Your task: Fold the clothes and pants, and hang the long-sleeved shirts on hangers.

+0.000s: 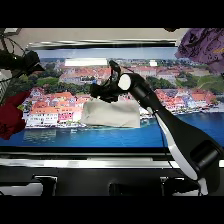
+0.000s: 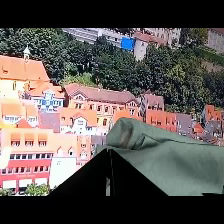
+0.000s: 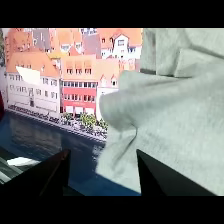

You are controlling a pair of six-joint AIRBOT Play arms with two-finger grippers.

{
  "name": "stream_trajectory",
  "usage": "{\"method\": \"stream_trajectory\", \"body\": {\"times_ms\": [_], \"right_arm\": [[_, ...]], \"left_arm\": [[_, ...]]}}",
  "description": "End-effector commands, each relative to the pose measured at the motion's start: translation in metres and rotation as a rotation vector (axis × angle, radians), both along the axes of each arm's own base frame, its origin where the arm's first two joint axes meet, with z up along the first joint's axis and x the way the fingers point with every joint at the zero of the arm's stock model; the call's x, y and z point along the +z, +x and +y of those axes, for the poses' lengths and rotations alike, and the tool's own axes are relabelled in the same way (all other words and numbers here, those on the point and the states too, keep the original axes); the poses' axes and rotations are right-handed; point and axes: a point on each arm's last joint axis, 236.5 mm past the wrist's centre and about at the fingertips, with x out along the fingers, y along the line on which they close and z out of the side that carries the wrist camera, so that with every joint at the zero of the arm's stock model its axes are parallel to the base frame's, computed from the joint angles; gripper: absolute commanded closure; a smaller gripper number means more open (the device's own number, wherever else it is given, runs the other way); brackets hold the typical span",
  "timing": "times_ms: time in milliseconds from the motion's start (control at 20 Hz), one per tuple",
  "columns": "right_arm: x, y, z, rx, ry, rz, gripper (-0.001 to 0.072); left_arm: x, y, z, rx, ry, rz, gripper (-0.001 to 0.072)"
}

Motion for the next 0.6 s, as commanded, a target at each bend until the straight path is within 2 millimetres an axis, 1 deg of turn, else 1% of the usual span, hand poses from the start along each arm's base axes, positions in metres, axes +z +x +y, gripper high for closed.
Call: {"method": "stream_trajectory", "body": {"times_ms": [0, 50, 100, 150, 200, 250, 300, 400, 450, 550], "right_arm": [[0.034, 0.007, -0.041, 0.011, -0.019, -0.065, 0.0222], [0.041, 0.011, -0.06, -0.002, -0.029, -0.069, 0.022], [0.048, 0.017, -0.086, -0.015, -0.046, -0.076, 0.0173], [0.052, 0.023, -0.112, -0.034, -0.063, -0.074, 0.0147], [0.052, 0.029, -0.145, -0.055, -0.087, -0.064, 0.0147], [0.048, 0.033, -0.176, -0.07, -0.109, -0.044, 0.0123], [0.041, 0.036, -0.21, -0.09, -0.123, -0.019, 0.0117], [0.02, 0.037, -0.264, -0.135, -0.091, 0.04, 0.0115], [0.006, 0.033, -0.282, -0.151, -0.041, 0.079, 0.011], [-0.024, 0.019, -0.296, -0.163, 0.076, 0.147, 0.011]], "left_arm": [[0.0, 0.0, 0.0, 0.001, 0.0, 0.0, 0.0686], [0.0, 0.0, 0.0, 0.001, 0.0, -0.001, 0.0686], [0.0, 0.0, 0.001, 0.002, 0.0, -0.001, 0.0686], [0.0, 0.0, 0.002, 0.004, 0.0, -0.001, 0.0686], [0.0, 0.0, 0.003, 0.005, 0.0, -0.001, 0.0686], [0.0, 0.0, 0.005, 0.01, 0.0, -0.001, 0.0686], [0.0, 0.0, 0.006, 0.012, 0.0, -0.001, 0.0686], [0.0, 0.001, 0.009, 0.019, 0.0, -0.001, 0.0686], [0.0, 0.001, 0.01, 0.02, 0.0, -0.001, 0.0685], [0.0, 0.001, 0.012, 0.024, 0.0, -0.001, 0.0685]]}}
